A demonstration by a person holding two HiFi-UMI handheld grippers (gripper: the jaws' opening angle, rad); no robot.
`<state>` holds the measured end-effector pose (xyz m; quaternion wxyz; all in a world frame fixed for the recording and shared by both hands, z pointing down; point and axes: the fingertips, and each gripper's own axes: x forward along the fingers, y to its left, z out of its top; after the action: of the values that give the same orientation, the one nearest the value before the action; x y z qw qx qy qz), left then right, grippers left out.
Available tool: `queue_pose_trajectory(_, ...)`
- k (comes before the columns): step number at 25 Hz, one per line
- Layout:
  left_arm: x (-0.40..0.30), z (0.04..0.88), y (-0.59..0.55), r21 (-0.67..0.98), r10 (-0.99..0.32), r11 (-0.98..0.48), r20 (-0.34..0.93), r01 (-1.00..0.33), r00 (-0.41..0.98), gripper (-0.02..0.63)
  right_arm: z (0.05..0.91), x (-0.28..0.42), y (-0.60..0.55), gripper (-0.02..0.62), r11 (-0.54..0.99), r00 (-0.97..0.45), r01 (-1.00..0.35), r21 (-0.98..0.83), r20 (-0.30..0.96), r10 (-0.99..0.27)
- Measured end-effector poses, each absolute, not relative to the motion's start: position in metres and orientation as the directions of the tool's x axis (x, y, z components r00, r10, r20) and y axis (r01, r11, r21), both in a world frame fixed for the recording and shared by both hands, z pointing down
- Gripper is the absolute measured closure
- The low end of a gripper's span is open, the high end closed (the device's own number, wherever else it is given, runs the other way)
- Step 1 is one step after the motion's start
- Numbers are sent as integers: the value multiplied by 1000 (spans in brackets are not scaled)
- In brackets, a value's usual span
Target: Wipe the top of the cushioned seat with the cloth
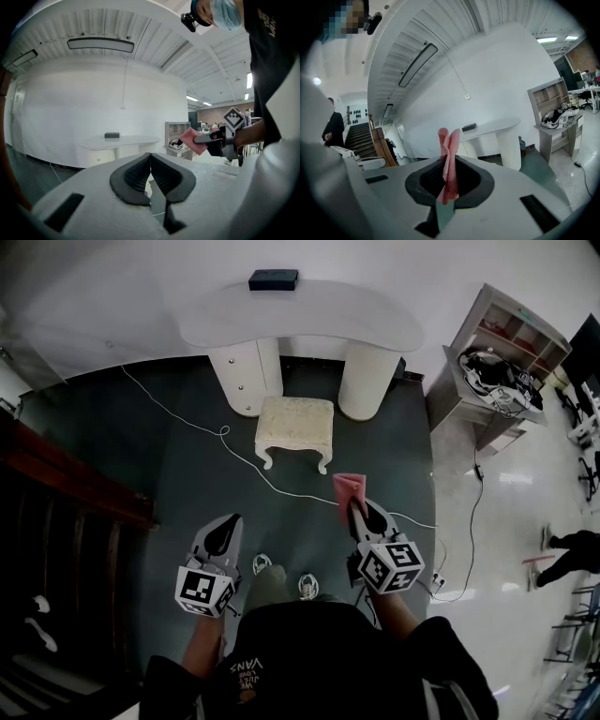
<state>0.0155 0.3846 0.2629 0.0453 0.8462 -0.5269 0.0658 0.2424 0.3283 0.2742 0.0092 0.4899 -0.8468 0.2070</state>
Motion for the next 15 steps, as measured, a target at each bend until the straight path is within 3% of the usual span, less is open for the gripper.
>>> queue_pose_trajectory(15, -49, 264, 259, 32, -831, -539, 142, -842, 538, 589, 269, 187, 229, 571, 325, -409, -891, -316, 251, -877)
